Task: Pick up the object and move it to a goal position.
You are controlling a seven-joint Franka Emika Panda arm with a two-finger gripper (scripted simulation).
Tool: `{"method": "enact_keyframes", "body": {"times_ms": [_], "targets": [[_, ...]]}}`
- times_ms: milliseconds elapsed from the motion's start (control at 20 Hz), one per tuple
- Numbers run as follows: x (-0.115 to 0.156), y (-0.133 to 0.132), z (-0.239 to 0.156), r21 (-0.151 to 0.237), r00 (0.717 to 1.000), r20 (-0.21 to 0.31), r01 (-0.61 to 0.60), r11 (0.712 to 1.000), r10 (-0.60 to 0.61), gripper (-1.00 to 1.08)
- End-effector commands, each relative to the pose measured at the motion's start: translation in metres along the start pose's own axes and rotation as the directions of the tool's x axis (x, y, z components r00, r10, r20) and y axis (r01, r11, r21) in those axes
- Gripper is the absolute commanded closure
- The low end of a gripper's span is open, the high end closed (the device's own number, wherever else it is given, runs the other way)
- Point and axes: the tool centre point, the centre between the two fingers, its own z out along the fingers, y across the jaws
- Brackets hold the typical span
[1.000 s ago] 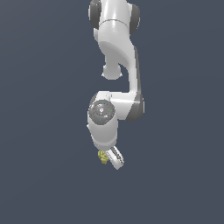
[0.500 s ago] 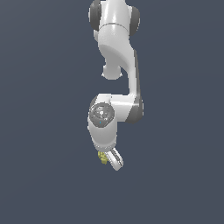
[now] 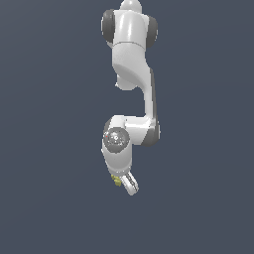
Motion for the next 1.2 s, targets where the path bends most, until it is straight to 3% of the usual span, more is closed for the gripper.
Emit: {"method": "enact_keyframes", "body": {"times_ms": [0,100,150,800,1150], "targets": [[0.001,-0.001,0.0,0.002,1.0,-0.001,0.0,1.0,0.0,-0.92],[0.001,-0.002,-0.001,0.002,1.0,-0.001,0.0,1.0,0.0,-0.92],[0.001,-0.002,-0.001,0.002,1.0,-0.001,0.0,1.0,0.0,1.08],[0.0,-0.002,-0.003,0.002,1.0,-0.001,0.0,1.0,0.0,1.08],[-0.014,-0.002,-0.022,0.002,1.0,-0.001,0.0,1.0,0.0,1.08]]}}
